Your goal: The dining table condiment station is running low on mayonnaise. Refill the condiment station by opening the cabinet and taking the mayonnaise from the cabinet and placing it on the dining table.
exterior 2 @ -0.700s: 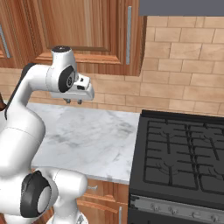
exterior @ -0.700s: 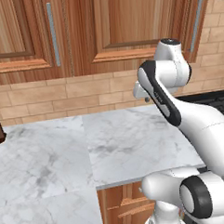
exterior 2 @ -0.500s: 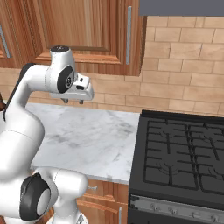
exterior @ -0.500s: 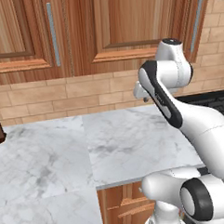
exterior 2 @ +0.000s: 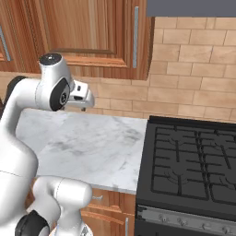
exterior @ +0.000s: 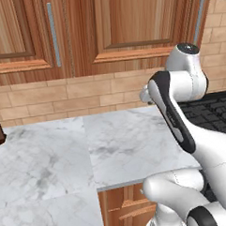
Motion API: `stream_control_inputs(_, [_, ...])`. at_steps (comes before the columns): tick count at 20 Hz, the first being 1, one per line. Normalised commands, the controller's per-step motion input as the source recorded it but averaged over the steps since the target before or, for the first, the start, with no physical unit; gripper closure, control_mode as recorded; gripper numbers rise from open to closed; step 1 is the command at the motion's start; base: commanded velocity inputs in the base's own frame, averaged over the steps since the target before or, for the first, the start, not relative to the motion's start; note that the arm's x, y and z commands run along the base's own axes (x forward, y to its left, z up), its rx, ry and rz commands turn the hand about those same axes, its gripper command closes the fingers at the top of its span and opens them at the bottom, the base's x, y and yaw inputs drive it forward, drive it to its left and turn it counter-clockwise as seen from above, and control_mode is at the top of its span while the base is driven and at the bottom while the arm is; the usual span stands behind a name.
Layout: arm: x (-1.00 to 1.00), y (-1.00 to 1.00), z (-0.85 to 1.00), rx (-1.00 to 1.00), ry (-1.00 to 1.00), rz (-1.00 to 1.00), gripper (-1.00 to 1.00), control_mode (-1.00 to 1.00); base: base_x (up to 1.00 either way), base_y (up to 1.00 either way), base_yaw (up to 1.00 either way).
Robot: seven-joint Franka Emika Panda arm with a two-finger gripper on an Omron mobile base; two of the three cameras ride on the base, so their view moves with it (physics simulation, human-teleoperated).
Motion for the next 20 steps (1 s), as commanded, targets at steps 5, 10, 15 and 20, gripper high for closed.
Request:
stream_control_inputs(5, [-0.27,-0.25,0.36,0.0,-0.43,0.0,-1.0,-1.0,0.0,0.0,0.0])
stream_control_inputs(10, [-0.15,-0.43,0.52,0.0,-0.63,0.01,-1.0,-1.0,0.0,0.0,0.0])
stream_control_inputs(15, [-0.01,-0.63,0.4,0.0,-0.58,0.1,-1.0,-1.0,0.0,0.0,0.0])
stream_control_inputs(20, [0.04,-0.76,0.29,0.0,-0.39,0.02,-1.0,-1.0,0.0,0.0,0.0])
